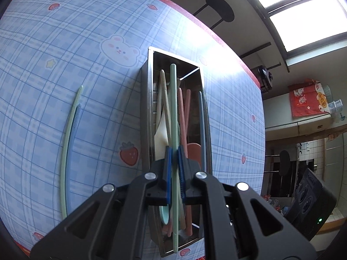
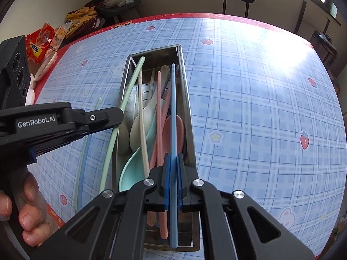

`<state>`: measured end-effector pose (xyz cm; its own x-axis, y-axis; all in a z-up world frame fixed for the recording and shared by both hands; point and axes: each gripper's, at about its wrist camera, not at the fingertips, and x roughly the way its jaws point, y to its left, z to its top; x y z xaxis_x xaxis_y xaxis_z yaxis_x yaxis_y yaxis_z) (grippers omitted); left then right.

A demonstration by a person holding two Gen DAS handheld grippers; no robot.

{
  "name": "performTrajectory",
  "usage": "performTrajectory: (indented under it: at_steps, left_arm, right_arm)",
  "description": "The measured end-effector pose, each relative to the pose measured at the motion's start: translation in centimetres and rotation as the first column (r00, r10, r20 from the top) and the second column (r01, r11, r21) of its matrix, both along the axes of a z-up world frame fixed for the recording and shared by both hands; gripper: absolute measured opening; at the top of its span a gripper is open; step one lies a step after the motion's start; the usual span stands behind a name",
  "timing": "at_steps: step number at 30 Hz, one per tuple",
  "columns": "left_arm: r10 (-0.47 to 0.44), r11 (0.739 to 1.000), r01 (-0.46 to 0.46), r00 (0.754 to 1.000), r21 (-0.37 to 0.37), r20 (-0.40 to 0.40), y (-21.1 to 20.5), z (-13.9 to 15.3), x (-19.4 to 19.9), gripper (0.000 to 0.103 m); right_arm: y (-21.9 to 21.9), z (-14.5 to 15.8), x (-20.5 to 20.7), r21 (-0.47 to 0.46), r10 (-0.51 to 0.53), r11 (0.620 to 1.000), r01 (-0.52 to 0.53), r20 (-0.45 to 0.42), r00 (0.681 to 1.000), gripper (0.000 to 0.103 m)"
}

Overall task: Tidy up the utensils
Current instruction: 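Lower both chopsticks into the steel tray and open both grippers, then move both open grippers back over the remaining loose chopsticks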

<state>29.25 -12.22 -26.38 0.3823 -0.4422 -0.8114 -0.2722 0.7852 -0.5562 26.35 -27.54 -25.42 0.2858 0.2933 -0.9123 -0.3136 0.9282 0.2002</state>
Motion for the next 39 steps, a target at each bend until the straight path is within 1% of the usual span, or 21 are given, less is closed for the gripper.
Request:
performTrajectory:
  at_steps: [8,12,16,19,21,23,25,27,28,30,31,32,34,37,39]
  left_arm:
    - [-0.021,1.0,0.021,1.0,-0.004,-0.01,-1.0,-0.9,1.3,0.01]
    - [-0.05,0.999,0.05,0.999,-0.003,0.021,-1.3,0.1,1.3,0.012]
    - [-0.077,0.997,0.076,0.995,0.023,0.061,-0.7,1.7,0.7,0.014]
    - [-0.101,0.993,0.095,0.99,0.065,0.094,0.1,3.1,-0.1,0.019]
    - [-0.122,0.989,0.109,0.985,0.104,0.121,0.8,4.0,-0.8,0.023]
    - [-0.14,0.981,0.117,0.979,0.153,0.147,1.9,4.8,-1.8,0.023]
    - [-0.148,0.975,0.117,0.975,0.189,0.163,3.3,5.4,-3.0,0.023]
    - [-0.151,0.967,0.108,0.973,0.23,0.175,4.9,5.9,-4.3,0.027]
    - [-0.155,0.961,0.106,0.972,0.256,0.178,5.6,6.0,-5.0,0.027]
    - [-0.16,0.947,0.101,0.971,0.305,0.175,6.9,6.1,-6.3,0.029]
    - [-0.162,0.94,0.099,0.972,0.327,0.171,7.6,6.0,-6.9,0.032]
    - [-0.161,0.933,0.094,0.972,0.347,0.169,8.4,5.9,-7.5,0.038]
    - [-0.154,0.922,0.083,0.975,0.378,0.162,9.8,5.6,-8.5,0.038]
    - [-0.138,0.917,0.073,0.98,0.392,0.142,11.6,5.0,-9.5,0.039]
    - [-0.127,0.917,0.064,0.983,0.393,0.136,12.5,4.6,-10.1,0.039]
  right_arm:
    - [-0.4,-0.3,-0.1,0.008,-0.015,1.0,0.015,-0.01,1.0,0.006]
    - [-0.8,0.0,-0.9,0.012,-0.028,1.0,0.028,-0.013,1.0,0.007]
    - [-1.3,1.0,-1.7,0.027,-0.041,0.999,0.041,-0.001,0.999,0.008]
    - [-1.8,2.0,-2.4,0.053,-0.068,0.996,0.068,0.01,0.998,0.019]
    - [-2.0,2.6,-3.0,0.075,-0.085,0.994,0.083,0.017,0.996,0.028]
    - [-1.8,3.2,-3.7,0.097,-0.087,0.992,0.084,0.027,0.996,0.033]
    - [-1.2,3.6,-4.5,0.115,-0.079,0.991,0.075,0.031,0.996,0.036]
    - [-0.5,3.9,-5.3,0.123,-0.073,0.99,0.067,0.039,0.997,0.044]
    - [-0.1,4.0,-5.7,0.127,-0.069,0.99,0.063,0.042,0.997,0.045]
    - [0.8,4.0,-6.3,0.134,-0.056,0.99,0.05,0.042,0.998,0.047]
    - [1.2,4.0,-6.6,0.137,-0.048,0.99,0.041,0.043,0.998,0.047]
    - [1.7,4.0,-6.9,0.14,-0.037,0.99,0.03,0.046,0.998,0.047]
    - [2.7,3.8,-7.2,0.133,-0.015,0.991,0.009,0.048,0.999,0.047]
    - [4.1,3.5,-7.7,0.122,0.013,0.992,-0.018,0.043,0.999,0.046]
    - [5.0,3.2,-7.9,0.118,0.029,0.992,-0.033,0.037,0.999,0.041]
